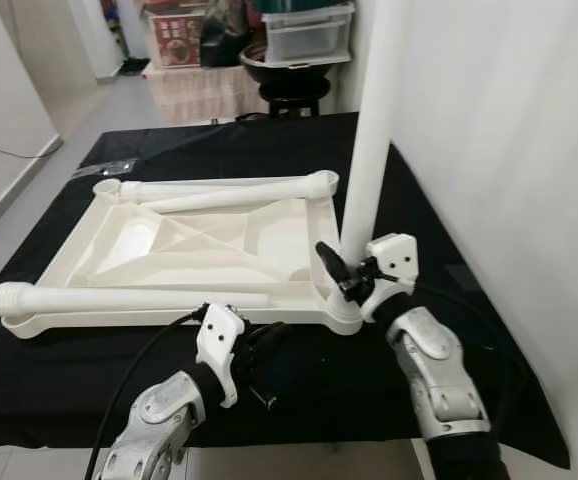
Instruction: Building children table
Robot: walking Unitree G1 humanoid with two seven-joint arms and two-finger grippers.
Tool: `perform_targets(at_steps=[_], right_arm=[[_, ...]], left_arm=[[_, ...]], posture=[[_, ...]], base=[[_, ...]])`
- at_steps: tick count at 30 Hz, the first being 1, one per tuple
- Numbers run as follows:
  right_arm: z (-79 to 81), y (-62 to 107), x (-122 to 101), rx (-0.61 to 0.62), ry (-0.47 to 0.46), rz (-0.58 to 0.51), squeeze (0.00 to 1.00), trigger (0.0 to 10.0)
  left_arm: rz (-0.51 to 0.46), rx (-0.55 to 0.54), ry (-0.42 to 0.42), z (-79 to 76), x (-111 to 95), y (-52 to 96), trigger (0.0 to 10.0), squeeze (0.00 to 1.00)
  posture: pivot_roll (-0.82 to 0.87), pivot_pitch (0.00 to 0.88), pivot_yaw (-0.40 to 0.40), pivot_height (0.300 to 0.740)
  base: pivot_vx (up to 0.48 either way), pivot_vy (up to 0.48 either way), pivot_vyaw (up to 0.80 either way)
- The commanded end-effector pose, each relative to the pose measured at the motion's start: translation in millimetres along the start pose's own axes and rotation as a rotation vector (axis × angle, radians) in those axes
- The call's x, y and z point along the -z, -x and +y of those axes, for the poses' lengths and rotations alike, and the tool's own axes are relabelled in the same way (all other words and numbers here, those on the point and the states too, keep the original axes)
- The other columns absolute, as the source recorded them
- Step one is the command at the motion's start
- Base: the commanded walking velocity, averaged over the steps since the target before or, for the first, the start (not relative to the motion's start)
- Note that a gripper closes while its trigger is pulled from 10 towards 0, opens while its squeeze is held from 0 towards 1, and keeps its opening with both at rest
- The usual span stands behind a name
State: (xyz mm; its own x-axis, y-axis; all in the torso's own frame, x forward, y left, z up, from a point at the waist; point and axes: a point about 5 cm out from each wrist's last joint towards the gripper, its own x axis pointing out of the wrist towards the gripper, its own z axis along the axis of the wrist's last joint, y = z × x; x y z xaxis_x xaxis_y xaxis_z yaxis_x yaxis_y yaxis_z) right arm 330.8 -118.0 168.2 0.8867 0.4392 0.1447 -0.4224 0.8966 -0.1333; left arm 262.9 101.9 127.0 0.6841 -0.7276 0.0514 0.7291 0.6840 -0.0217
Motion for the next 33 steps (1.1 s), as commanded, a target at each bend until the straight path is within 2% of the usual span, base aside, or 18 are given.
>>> perform_targets(at_steps=[1, 2, 4, 5, 8, 11, 12, 14, 15, 18, 20, 22, 24, 26, 29, 30, 32, 33], right_arm=[[1.1, 11.3, 39.7, 0.006, -0.008, 0.199, 0.0, 0.0], [-1.0, 12.6, 39.6, 0.027, -0.016, 0.202, 0.0, 10.0], [-1.0, 12.6, 39.6, 0.027, -0.016, 0.202, 0.0, 10.0], [-5.6, 13.1, 36.3, 0.027, -0.11, 0.179, 1.0, 10.0], [-7.8, 11.4, 30.9, -0.009, -0.185, 0.151, 1.0, 10.0], [-16.2, 5.0, 14.7, -0.048, -0.163, 0.126, 1.0, 10.0], [-20.7, 1.6, 9.0, -0.081, -0.147, 0.122, 0.61, 10.0], [-23.5, -0.3, 5.8, -0.103, -0.138, 0.12, 0.61, 10.0], [-27.5, -3.4, 1.0, -0.177, -0.095, 0.12, 0.0, 10.0], [-33.7, -6.3, -4.7, -0.309, -0.02, 0.136, 0.0, 10.0], [-33.7, -6.3, -4.7, -0.309, -0.02, 0.136, 0.0, 10.0], [-39.4, -4.3, -4.0, -0.525, 0.061, 0.217, 0.0, 10.0], [-49.6, -1.8, 1.4, -0.651, 0.123, 0.327, 0.0, 10.0], [-49.6, -1.8, 1.4, -0.651, 0.123, 0.327, 0.0, 10.0], [-62.5, -9.7, -5.7, -0.616, 0.108, 0.341, 0.0, 10.0], [-68.5, -13.3, -11.2, -0.6, 0.083, 0.331, 0.0, 5.8], [-68.5, -13.3, -11.2, -0.6, 0.083, 0.331, 0.0, 5.8], [-72.9, -15.1, -15.2, -0.592, 0.058, 0.323, 0.0, 0.0]], left_arm=[[0.023, -0.003, 0.008, 2.8, 3.8, 2.9, 10.0, 0.0], [0.014, -0.034, 0.01, 5.1, 3.4, 2.8, 10.0, 0.0], [0.014, -0.034, 0.01, 5.1, 3.4, 2.8, 10.0, 0.0], [0.016, -0.043, -0.001, 5.8, 3.6, 2.4, 10.0, 0.0], [0.019, -0.041, -0.005, 5.7, 3.8, 1.7, 10.0, 0.0], [0.023, -0.035, -0.007, 4.7, 4.5, 0.5, 10.0, 0.0], [0.023, -0.034, -0.007, 4.4, 4.7, 0.0, 10.0, 0.0], [0.023, -0.033, -0.007, 4.2, 4.8, -0.4, 10.0, 0.0], [0.023, -0.032, -0.007, 3.8, 5.0, -0.7, 10.0, 0.0], [0.02, -0.028, -0.006, 2.8, 5.3, -0.7, 10.0, 0.0], [0.02, -0.028, -0.006, 2.8, 5.3, -0.7, 10.0, 0.0], [0.03, 0.058, -0.021, -8.3, 5.6, 0.1, 10.0, 0.0], [0.046, 0.129, -0.046, -17.6, 6.3, 1.0, 10.0, 0.0], [0.046, 0.129, -0.046, -17.6, 6.3, 1.0, 10.0, 0.0], [0.045, 0.13, -0.044, -18.9, 6.7, 1.4, 10.0, 0.0], [0.042, 0.123, -0.043, -18.8, 6.8, 1.6, 10.0, 0.0], [0.042, 0.123, -0.043, -18.8, 6.8, 1.6, 10.0, 0.0], [0.037, 0.113, -0.044, -18.5, 6.7, 2.0, 10.0, 0.0]], posture=[[-0.14, 0.119, 0.053, 0.74], [-0.13, 0.116, 0.051, 0.74], [-0.13, 0.116, 0.051, 0.74], [-0.1, 0.1, 0.046, 0.74], [-0.1, 0.1, 0.046, 0.74], [-0.1, 0.09, 0.044, 0.74], [-0.11, 0.086, 0.04, 0.74], [-0.11, 0.085, 0.039, 0.74], [-0.1, 0.083, 0.035, 0.74], [-0.1, 0.081, 0.03, 0.74], [-0.1, 0.081, 0.03, 0.74], [-0.09, 0.079, 0.025, 0.74], [-0.09, 0.078, 0.021, 0.74], [-0.09, 0.078, 0.021, 0.74], [-0.08, 0.079, 0.018, 0.74], [-0.08, 0.079, 0.018, 0.74], [-0.08, 0.079, 0.018, 0.74], [-0.07, 0.079, 0.018, 0.74]], base=[[0.0, 0.0, 0.0], [0.0, 0.0, 0.0], [0.0, 0.0, 0.0], [0.0, 0.0, 0.0], [0.0, 0.0, 0.0], [0.0, 0.0, 0.0], [0.0, 0.0, 0.0], [0.0, 0.0, 0.0], [0.0, 0.0, 0.0], [0.0, 0.0, 0.0], [0.0, 0.0, 0.0], [0.0, 0.0, 0.0], [0.0, 0.0, 0.0], [0.0, 0.0, 0.0], [0.0, 0.0, 0.0], [0.0, 0.0, 0.0], [0.0, 0.0, 0.0], [0.0, 0.0, 0.0]])
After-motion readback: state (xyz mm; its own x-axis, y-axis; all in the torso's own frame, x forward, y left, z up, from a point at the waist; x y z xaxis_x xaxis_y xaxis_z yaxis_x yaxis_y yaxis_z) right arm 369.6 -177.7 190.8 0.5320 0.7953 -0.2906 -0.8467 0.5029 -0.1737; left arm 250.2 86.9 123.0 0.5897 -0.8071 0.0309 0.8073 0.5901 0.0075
